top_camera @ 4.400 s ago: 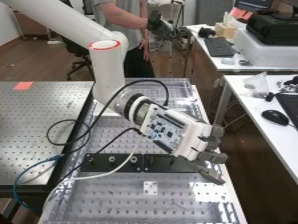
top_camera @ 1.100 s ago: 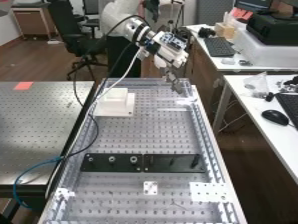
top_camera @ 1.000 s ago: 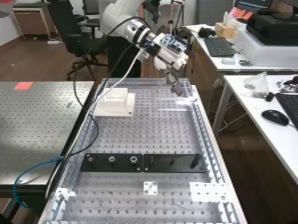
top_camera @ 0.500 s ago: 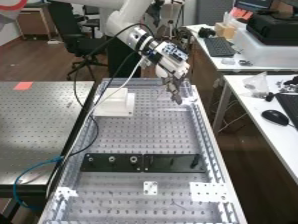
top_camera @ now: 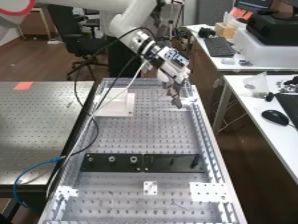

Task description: Grab the chopstick and place it in the clear container

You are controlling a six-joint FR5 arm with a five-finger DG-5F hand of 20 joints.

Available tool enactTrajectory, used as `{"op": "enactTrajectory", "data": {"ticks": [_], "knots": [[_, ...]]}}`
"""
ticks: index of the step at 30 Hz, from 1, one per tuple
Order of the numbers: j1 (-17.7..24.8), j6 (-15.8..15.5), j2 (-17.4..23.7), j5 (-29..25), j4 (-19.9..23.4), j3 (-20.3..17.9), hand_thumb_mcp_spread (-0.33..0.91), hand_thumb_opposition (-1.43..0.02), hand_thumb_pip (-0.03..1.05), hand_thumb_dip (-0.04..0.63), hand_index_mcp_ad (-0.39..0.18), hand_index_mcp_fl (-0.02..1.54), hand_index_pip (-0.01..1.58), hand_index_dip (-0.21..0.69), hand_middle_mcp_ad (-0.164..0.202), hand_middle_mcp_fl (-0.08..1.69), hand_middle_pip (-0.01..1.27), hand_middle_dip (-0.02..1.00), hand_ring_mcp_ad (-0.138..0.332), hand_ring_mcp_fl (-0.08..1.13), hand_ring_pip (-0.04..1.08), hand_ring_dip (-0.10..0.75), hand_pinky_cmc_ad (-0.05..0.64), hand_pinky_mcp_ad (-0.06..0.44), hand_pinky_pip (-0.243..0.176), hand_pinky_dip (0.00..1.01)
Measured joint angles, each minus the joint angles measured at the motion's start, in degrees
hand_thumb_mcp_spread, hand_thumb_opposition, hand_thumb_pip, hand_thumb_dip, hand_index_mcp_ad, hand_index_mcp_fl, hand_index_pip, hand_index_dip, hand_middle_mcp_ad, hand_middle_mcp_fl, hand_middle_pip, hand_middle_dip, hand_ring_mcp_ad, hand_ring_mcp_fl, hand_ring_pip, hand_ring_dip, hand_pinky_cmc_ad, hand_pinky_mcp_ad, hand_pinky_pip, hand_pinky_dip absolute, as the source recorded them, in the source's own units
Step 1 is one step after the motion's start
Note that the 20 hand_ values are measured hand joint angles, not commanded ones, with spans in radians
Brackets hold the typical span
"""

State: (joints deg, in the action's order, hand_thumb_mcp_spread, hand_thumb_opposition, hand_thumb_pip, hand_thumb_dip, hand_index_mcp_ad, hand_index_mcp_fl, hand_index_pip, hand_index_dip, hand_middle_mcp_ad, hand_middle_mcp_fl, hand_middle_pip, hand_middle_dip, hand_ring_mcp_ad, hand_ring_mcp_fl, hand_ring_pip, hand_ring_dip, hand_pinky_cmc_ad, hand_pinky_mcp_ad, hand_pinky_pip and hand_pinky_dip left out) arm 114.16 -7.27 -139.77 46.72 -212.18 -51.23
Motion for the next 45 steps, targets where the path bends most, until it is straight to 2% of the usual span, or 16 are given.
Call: {"op": "enactTrajectory", "data": {"ticks": [1,2,7,10,12,13,16,18,20,21,22,23,28,34,45], "knots": [[0.0,0.0,-0.1,0.1,-0.1,0.1,0.68,-1.13,0.50,0.269,-0.182,1.16,0.75,0.122,0.063,1.27,0.44,0.63,0.051,0.96,0.09,0.471,0.476,0.298,0.113,0.29],[0.0,0.0,-0.2,0.3,-0.3,0.3,0.67,-1.13,0.50,0.269,-0.182,1.16,0.75,0.122,0.066,1.27,0.44,0.63,0.072,0.96,0.09,0.471,0.480,0.295,0.113,0.29],[-0.1,0.1,-0.3,1.1,-0.7,0.4,0.60,-1.15,0.54,0.278,-0.176,1.06,0.87,0.126,0.063,1.22,0.46,0.64,0.070,0.90,0.10,0.471,0.482,0.297,0.112,0.31],[-0.1,0.0,-0.1,2.1,-0.7,0.3,0.57,-1.10,0.60,0.269,-0.176,0.98,0.90,0.122,0.063,1.14,0.51,0.61,0.091,0.87,0.09,0.468,0.478,0.298,0.079,0.40],[-0.2,-0.2,0.2,2.5,-0.4,-0.1,0.48,-0.97,0.71,0.283,-0.140,0.89,0.87,0.087,0.061,1.05,0.51,0.60,0.101,0.83,0.09,0.468,0.452,0.295,0.051,0.44],[-0.2,-0.2,0.2,2.5,-0.3,-0.2,0.47,-0.93,0.73,0.286,-0.134,0.86,0.88,0.091,0.063,1.00,0.51,0.59,0.101,0.81,0.09,0.468,0.450,0.297,0.051,0.46],[-0.1,-0.3,0.7,2.8,0.5,-0.9,0.43,-0.90,0.74,0.288,-0.119,0.79,0.88,0.059,0.065,0.96,0.51,0.58,0.079,0.69,0.08,0.447,0.414,0.297,0.019,0.52],[-0.1,-0.4,1.0,2.8,0.9,-1.3,0.41,-0.88,0.74,0.304,-0.119,0.74,0.89,0.030,0.061,0.92,0.51,0.57,0.066,0.70,0.09,0.440,0.394,0.297,-0.012,0.57],[-0.1,-0.1,1.1,2.8,1.0,-1.5,0.39,-0.87,0.78,0.304,-0.119,0.68,0.89,0.019,0.063,0.86,0.51,0.56,0.068,0.65,0.09,0.431,0.398,0.297,-0.017,0.58],[-0.1,0.0,1.2,2.8,1.0,-1.6,0.39,-0.87,0.80,0.304,-0.119,0.69,0.89,0.019,0.063,0.86,0.51,0.56,0.068,0.62,0.09,0.428,0.379,0.297,-0.026,0.58],[-0.1,0.0,1.2,2.7,1.0,-1.7,0.39,-0.86,0.80,0.305,-0.119,0.67,0.90,0.014,0.063,0.86,0.51,0.56,0.072,0.62,0.09,0.422,0.382,0.297,-0.024,0.60],[-0.1,0.0,1.4,2.7,1.1,-1.7,0.39,-0.86,0.80,0.304,-0.119,0.65,0.90,0.010,0.065,0.87,0.51,0.56,0.068,0.61,0.09,0.422,0.384,0.297,-0.044,0.60],[-0.2,-1.5,2.4,2.2,1.8,-1.8,0.37,-0.85,0.80,0.316,-0.119,0.58,0.90,0.002,0.063,0.80,0.50,0.55,0.072,0.55,0.09,0.421,0.363,0.297,-0.056,0.61],[-0.4,-4.4,7.0,0.9,6.0,-4.7,0.35,-0.82,0.79,0.314,-0.117,0.50,0.85,-0.003,0.063,0.72,0.51,0.54,0.066,0.46,0.10,0.408,0.363,0.291,-0.063,0.67],[-1.7,-11.1,20.2,-1.7,16.2,-15.0,0.34,-0.80,0.75,0.314,-0.101,0.49,0.74,0.000,0.063,0.71,0.47,0.54,0.072,0.43,0.12,0.407,0.363,0.297,-0.075,0.68]]}}
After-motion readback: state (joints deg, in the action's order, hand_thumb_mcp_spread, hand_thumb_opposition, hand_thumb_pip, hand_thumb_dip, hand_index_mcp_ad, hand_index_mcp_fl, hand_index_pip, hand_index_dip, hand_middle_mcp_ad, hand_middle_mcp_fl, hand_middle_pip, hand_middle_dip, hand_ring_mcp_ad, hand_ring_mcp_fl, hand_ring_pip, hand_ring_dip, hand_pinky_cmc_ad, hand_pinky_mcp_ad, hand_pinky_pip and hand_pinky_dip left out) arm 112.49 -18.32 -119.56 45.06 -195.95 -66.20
